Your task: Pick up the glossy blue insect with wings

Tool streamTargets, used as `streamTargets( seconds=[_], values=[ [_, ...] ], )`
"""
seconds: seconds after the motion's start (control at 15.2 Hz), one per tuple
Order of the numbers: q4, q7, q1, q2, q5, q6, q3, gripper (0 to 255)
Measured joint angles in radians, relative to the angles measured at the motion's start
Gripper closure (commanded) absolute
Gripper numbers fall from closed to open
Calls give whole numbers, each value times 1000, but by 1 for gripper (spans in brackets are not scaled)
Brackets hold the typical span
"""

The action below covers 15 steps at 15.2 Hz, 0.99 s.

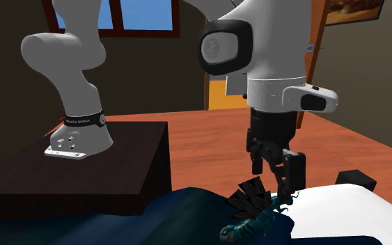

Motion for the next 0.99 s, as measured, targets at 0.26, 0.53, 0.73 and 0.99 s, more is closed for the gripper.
streamTargets(
  seconds=[0.26,0.53,0.73,0.99],
  values=[
    [2,-13,-12,43,20,40,15,0],
    [4,-18,-16,58,27,53,21,255],
    [5,-18,-16,58,28,54,22,255],
    [7,-19,-18,60,29,55,22,255]
  ],
)
